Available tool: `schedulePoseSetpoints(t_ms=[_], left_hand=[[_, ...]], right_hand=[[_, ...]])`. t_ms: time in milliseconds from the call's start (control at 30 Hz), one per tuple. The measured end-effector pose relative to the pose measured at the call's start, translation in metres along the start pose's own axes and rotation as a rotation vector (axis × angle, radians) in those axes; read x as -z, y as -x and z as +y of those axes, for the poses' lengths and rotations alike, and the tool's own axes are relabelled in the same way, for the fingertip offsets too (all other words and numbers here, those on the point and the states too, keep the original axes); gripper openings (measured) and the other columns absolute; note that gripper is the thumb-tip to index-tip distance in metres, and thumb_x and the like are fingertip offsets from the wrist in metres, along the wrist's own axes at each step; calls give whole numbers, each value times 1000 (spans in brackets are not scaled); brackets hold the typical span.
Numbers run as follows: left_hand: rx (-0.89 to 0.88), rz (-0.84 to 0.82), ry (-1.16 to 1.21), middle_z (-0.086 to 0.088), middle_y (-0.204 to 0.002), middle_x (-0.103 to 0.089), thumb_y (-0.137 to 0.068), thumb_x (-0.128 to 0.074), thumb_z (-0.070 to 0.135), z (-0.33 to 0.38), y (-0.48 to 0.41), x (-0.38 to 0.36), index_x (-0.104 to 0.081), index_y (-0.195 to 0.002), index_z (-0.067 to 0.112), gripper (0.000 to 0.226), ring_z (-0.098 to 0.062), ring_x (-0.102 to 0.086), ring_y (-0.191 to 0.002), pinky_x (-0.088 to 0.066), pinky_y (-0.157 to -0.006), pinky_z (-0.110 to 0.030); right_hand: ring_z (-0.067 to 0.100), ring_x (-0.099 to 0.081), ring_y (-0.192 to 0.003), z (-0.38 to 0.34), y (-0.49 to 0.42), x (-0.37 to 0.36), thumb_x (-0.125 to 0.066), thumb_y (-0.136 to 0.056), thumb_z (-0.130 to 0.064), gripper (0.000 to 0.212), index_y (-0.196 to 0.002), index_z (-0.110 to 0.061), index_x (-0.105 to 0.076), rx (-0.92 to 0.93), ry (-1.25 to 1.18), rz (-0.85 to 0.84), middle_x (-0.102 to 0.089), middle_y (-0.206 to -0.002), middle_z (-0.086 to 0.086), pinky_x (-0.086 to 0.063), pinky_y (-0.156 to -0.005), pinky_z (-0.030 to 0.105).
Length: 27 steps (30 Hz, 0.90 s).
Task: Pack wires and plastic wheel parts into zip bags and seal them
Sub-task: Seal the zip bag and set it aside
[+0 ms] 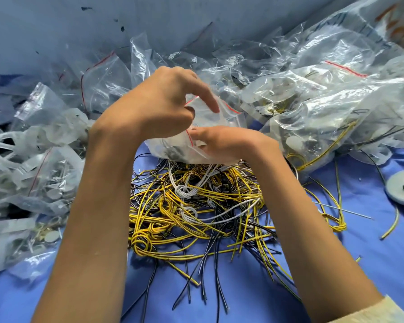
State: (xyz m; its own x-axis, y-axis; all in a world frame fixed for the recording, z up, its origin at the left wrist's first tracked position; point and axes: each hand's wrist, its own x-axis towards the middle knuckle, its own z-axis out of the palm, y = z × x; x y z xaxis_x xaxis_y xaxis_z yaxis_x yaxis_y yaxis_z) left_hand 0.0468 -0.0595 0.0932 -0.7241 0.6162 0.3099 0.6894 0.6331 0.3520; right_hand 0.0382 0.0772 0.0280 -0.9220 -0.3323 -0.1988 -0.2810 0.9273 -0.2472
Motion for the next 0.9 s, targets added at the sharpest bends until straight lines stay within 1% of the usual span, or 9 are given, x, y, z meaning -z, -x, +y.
schedulePoseSetpoints(t_ms=[133, 267, 367, 433, 500, 567, 633, 767, 900], left_hand=[[40, 23, -33, 6, -123, -59, -76, -41, -9, -4, -2, 2, -71, -82, 36, 54, 1, -52, -96, -36, -74, -5], [114, -203, -117, 3, -119, -42, -82, -64, 25, -7, 0, -2, -63, -96, 46, 26, -12, -47, -96, -33, -86, -20], [173, -345, -165, 2, -114, -30, -79, -68, 41, -8, 1, -7, -62, -96, 47, 19, -11, -37, -99, -28, -93, -23], [185, -387, -212, 2, -109, -33, -81, -65, 39, -7, 1, -8, -61, -85, 48, 11, -9, -41, -93, -32, -89, -25], [226, -421, -227, 7, -99, -45, -79, -65, 45, -6, 1, -6, -65, -81, 47, 2, -4, -49, -79, -38, -77, -25], [280, -462, -265, 18, -80, -57, -70, -67, 60, -8, 1, -5, -69, -81, 42, 21, 2, -52, -70, -39, -63, -23], [333, -487, -308, 17, -72, -62, -61, -69, 67, -8, 2, -5, -71, -79, 37, 36, -1, -55, -70, -41, -63, -20], [403, -331, -277, 3, -63, -61, -66, -78, 45, -8, -1, -11, -66, -65, 16, 31, -18, -60, -69, -41, -59, -25], [457, 205, -169, -12, -83, -66, -68, -69, 24, -7, -6, -16, -59, -65, 20, 10, -34, -62, -88, -49, -76, -34]], right_hand=[[24, -39, -133, 7, 10, 15, -44, -98, -28, 45, -143, -29, -37, -48, -42, 201, -40, -148, 6, -32, -106, 32], [31, -57, -110, 7, 16, 24, -47, -87, -13, 43, -127, -30, -49, -67, -173, 433, -59, -126, 11, -49, -93, 45], [30, -59, -111, 9, 17, 23, -44, -87, -17, 54, -138, -32, -40, -133, -180, 458, -57, -130, 10, -50, -92, 43], [28, -58, -110, 13, 15, 22, -41, -89, -18, 54, -140, -32, -40, -160, -186, 488, -57, -131, 7, -49, -88, 35], [25, -55, -116, 18, 14, 22, -42, -90, -19, 51, -140, -30, -42, -176, -175, 489, -56, -134, 3, -44, -86, 31], [20, -48, -126, 22, 14, 23, -45, -93, -22, 51, -143, -28, -37, -184, -176, 447, -48, -143, 0, -40, -99, 31], [17, -41, -133, 22, 14, 22, -46, -94, -24, 56, -147, -24, -29, -182, -168, 401, -39, -150, -1, -32, -108, 31], [16, -28, -141, 19, 10, 18, -47, -96, -26, 65, -151, -19, -15, -172, -163, 393, -22, -157, -1, -21, -111, 25], [26, -21, -143, 15, 9, 17, -36, -99, -24, 64, -152, -22, 0, -228, -215, 494, -8, -160, 6, -16, -116, 35]])
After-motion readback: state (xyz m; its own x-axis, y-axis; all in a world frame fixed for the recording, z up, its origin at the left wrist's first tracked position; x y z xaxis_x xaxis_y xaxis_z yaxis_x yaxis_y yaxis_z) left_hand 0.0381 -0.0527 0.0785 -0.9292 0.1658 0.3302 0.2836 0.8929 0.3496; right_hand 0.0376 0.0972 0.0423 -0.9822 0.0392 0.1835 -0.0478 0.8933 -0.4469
